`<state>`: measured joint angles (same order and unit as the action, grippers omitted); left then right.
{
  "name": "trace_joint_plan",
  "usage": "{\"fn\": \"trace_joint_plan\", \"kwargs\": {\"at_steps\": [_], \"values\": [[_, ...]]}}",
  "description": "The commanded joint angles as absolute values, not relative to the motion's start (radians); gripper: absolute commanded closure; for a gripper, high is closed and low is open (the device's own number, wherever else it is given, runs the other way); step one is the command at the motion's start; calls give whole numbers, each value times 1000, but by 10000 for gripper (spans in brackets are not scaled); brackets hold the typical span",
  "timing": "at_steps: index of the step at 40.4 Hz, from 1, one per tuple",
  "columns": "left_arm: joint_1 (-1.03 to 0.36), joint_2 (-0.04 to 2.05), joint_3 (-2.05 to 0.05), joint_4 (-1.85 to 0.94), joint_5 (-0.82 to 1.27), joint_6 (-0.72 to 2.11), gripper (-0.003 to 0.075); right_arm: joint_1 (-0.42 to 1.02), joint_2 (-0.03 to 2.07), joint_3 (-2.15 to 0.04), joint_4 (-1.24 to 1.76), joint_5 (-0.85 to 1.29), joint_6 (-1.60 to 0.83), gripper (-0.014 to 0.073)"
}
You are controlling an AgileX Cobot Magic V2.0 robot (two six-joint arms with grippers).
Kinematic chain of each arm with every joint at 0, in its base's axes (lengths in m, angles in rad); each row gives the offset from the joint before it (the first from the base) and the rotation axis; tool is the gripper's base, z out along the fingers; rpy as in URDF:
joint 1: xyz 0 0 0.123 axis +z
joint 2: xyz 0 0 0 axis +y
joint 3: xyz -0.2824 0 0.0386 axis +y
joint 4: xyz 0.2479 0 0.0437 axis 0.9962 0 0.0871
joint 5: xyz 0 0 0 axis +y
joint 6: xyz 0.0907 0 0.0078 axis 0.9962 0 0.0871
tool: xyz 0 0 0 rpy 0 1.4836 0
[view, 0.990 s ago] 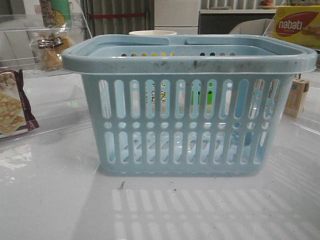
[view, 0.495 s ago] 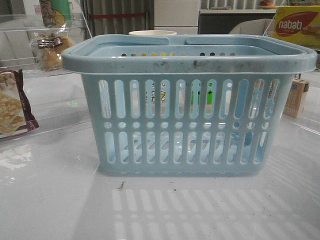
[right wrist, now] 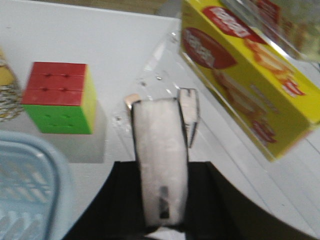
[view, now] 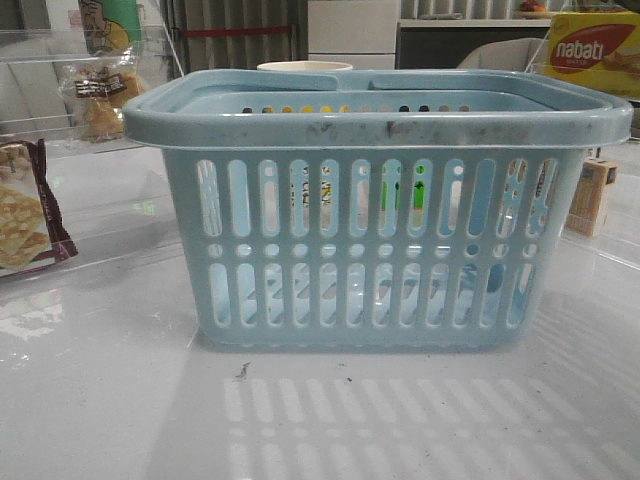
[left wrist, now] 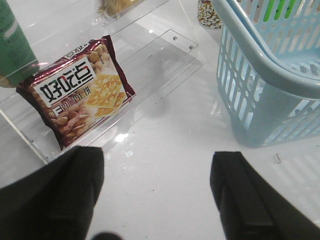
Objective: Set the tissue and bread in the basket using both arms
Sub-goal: 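Carry the tissue pack over the blue basket with the right gripper, then release the tissue pack into the basket and lift the right gripper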
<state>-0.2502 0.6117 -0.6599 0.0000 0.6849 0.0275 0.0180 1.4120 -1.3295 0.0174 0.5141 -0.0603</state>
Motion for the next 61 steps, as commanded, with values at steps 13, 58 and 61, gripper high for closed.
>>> {"fn": "trace_joint_plan", "kwargs": {"at_steps": [13, 58, 61], "values": [[-257, 619, -688, 0, 609, 26, 213, 337, 1394, -1362, 28, 543, -60, 351], [-257, 619, -688, 0, 609, 26, 213, 377, 1122, -1160, 20, 555, -70, 86], [-257, 619, -688, 0, 609, 26, 213, 377, 1030, -1100, 10, 556, -70, 86]]}}
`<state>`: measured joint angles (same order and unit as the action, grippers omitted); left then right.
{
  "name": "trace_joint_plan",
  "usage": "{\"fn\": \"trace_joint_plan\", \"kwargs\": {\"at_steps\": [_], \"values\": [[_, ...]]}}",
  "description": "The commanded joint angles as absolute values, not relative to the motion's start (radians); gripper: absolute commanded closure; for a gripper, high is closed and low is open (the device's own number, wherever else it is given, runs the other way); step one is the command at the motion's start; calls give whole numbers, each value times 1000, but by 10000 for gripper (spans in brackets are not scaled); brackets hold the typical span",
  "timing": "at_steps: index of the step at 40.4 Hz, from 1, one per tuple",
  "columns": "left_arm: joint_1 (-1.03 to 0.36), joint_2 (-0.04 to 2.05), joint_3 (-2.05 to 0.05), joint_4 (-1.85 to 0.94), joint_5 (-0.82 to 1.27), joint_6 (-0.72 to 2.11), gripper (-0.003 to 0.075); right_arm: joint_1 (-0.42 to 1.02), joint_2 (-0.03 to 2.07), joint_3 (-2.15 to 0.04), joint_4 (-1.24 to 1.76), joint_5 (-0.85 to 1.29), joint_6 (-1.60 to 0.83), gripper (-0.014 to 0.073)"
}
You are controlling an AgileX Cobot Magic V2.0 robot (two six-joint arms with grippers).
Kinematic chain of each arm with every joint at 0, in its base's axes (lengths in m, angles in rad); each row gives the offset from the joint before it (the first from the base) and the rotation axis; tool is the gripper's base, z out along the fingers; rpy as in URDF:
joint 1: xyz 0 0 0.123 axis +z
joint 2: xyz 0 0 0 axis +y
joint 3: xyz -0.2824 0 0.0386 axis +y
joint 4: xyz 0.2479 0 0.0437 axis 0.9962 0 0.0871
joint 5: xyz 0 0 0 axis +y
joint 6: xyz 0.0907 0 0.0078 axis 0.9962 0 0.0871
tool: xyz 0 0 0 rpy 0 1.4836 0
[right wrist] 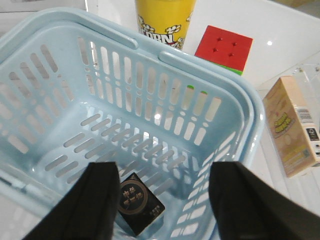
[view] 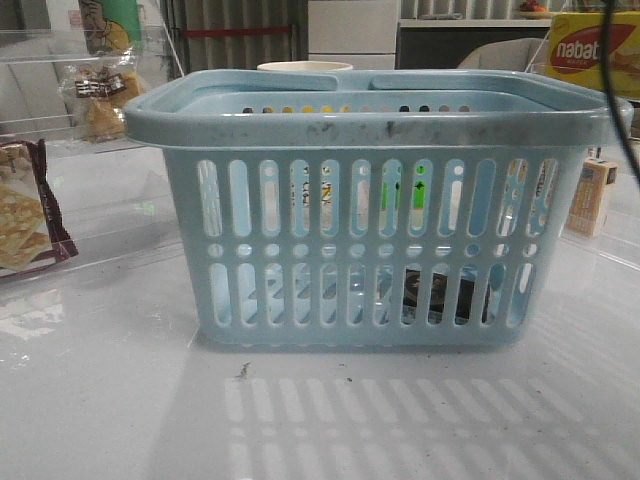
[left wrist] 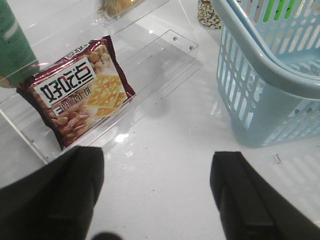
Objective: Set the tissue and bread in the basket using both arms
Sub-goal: 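Release the tissue pack into the basket and lift the right gripper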
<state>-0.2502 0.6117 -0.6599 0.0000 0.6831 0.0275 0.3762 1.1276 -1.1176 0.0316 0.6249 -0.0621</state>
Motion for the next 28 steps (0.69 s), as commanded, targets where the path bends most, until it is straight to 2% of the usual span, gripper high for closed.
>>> {"fn": "trace_joint_plan", "kwargs": {"at_steps": [1, 16, 28], "values": [[-257, 619, -688, 0, 609, 26, 213, 377, 999, -1079, 0, 558, -70, 86], [-257, 619, -688, 0, 609, 26, 213, 377, 657, -824, 0, 594, -70, 86], [-257, 619, -688, 0, 609, 26, 213, 377, 560, -742, 0, 621, -70, 86]]}}
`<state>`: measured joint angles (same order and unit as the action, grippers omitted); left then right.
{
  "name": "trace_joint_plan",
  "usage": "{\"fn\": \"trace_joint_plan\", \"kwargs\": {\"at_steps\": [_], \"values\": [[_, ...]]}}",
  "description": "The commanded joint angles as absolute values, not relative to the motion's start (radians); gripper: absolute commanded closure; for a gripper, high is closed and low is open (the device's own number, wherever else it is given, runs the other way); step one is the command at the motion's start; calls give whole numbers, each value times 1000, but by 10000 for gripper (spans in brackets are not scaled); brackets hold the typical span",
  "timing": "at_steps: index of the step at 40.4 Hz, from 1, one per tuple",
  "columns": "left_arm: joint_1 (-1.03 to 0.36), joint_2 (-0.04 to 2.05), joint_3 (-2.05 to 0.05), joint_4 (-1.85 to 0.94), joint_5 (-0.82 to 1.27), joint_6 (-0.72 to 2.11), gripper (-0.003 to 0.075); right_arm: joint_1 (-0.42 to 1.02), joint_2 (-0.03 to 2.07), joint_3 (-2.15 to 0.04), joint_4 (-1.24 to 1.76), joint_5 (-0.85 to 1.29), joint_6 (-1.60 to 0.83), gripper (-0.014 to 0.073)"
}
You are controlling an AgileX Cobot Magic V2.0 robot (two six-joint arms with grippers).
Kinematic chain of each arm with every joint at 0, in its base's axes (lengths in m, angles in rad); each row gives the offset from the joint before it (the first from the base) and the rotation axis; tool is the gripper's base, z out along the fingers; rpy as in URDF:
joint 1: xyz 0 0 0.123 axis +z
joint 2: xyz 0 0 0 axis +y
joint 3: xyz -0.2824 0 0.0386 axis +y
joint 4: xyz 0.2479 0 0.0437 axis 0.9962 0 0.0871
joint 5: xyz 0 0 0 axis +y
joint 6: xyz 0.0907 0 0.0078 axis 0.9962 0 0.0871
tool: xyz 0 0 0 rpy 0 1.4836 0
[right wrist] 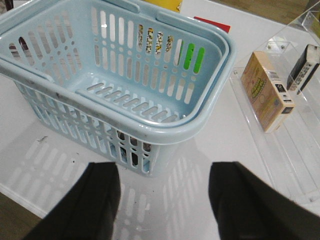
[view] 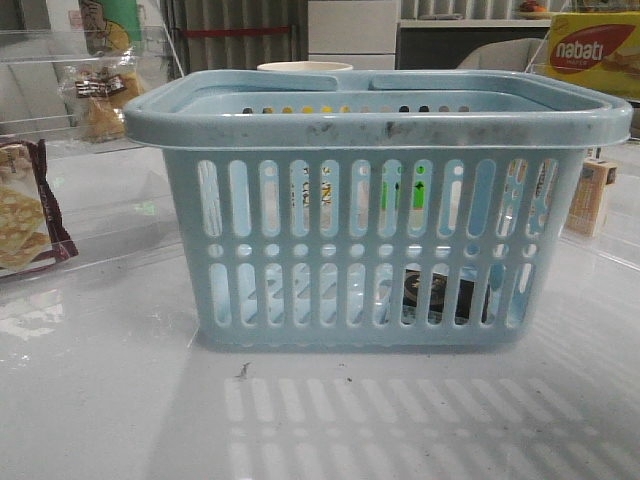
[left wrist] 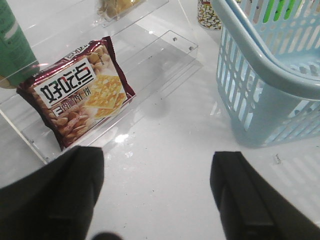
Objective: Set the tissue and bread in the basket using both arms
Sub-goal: 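Release the tissue pack into the basket and lift the right gripper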
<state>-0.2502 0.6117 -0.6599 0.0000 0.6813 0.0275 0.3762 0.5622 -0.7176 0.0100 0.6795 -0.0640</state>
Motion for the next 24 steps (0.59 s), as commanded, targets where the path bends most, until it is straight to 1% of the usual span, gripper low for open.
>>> {"fn": "trace_joint_plan", "kwargs": {"at_steps": [1, 19, 21, 24], "values": [[-257, 619, -688, 0, 609, 26, 213, 377, 560, -742, 0, 626, -70, 86], [-257, 628, -690, -6, 534, 24, 208, 377, 560, -742, 0, 632, -70, 86], [-253, 645, -701, -6, 538, 24, 198, 377, 560, -742, 0, 632, -70, 86], [-248, 688, -726, 0, 552, 24, 148, 377, 560, -742, 0, 631, -70, 86]]}}
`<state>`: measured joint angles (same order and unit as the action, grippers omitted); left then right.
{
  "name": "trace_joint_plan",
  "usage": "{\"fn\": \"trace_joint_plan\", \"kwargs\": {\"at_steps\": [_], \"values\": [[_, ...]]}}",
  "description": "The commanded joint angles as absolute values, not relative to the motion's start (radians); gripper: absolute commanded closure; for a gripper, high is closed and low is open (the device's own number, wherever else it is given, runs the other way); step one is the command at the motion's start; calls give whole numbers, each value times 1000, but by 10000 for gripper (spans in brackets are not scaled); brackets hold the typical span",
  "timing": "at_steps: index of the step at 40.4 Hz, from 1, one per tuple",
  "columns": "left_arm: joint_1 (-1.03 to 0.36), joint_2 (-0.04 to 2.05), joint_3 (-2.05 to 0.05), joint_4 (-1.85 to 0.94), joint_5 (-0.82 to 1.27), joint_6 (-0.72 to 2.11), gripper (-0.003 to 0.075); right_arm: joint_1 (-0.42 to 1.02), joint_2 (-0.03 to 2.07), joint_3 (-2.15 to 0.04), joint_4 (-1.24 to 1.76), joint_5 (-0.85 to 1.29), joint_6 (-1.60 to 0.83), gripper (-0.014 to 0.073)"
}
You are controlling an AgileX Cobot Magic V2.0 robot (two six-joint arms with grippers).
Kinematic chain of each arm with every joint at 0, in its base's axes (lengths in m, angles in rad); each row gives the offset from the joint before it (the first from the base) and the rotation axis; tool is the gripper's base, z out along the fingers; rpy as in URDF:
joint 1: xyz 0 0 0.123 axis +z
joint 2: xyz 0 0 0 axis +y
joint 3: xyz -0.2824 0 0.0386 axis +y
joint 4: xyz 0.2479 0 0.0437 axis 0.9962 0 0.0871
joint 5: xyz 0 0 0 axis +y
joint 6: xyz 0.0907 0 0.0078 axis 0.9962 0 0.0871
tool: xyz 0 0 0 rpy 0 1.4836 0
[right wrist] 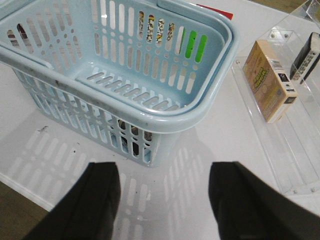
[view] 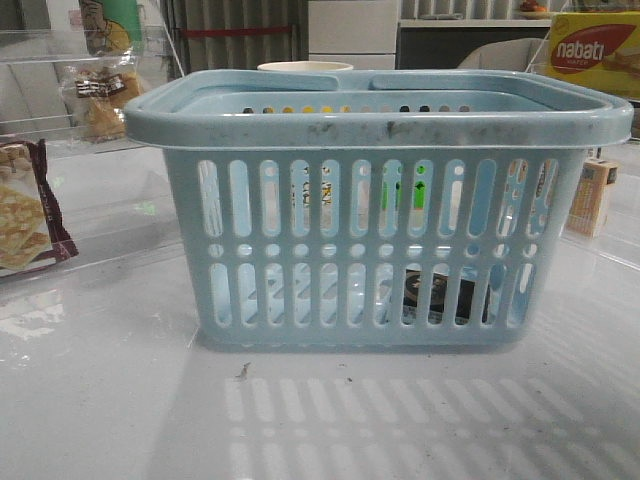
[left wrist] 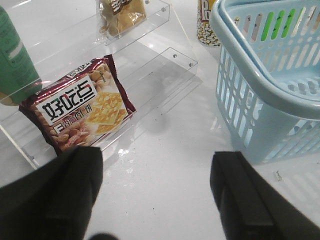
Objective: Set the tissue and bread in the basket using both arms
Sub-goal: 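Release the tissue pack into the basket and lift the right gripper, then reach the left gripper to the bagged bread roll on the shelf, then grasp the bagged bread roll with the left gripper and lift it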
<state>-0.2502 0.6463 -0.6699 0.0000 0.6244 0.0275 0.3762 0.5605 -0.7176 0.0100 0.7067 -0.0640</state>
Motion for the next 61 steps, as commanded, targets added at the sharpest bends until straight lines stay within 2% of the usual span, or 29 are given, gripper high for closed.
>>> {"fn": "trace_joint_plan", "kwargs": {"at_steps": [1, 6, 17, 24, 35, 46, 53, 57, 61], "values": [[-248, 708, -735, 0, 554, 24, 123, 377, 560, -742, 0, 631, -70, 86], [-248, 819, -787, 0, 552, 24, 49, 377, 560, -742, 0, 631, -70, 86], [-248, 1134, -955, 57, 449, 24, 50, 377, 560, -742, 0, 631, -70, 86], [-241, 1340, -1149, 62, 429, 24, 50, 377, 560, -742, 0, 631, -70, 86], [-152, 1657, -1499, 51, 431, 24, 61, 377, 560, -742, 0, 631, -70, 86], [-124, 1890, -1733, 35, 420, 24, 129, 377, 560, -742, 0, 631, -70, 86], [-124, 1980, -1785, 35, 414, 24, 191, 377, 560, -742, 0, 631, -70, 86], [-124, 1991, -1787, 35, 420, 24, 283, 377, 560, -742, 0, 631, -70, 86], [-124, 1991, -1796, 40, 425, 24, 414, 377, 560, -742, 0, 631, -70, 86]]}}
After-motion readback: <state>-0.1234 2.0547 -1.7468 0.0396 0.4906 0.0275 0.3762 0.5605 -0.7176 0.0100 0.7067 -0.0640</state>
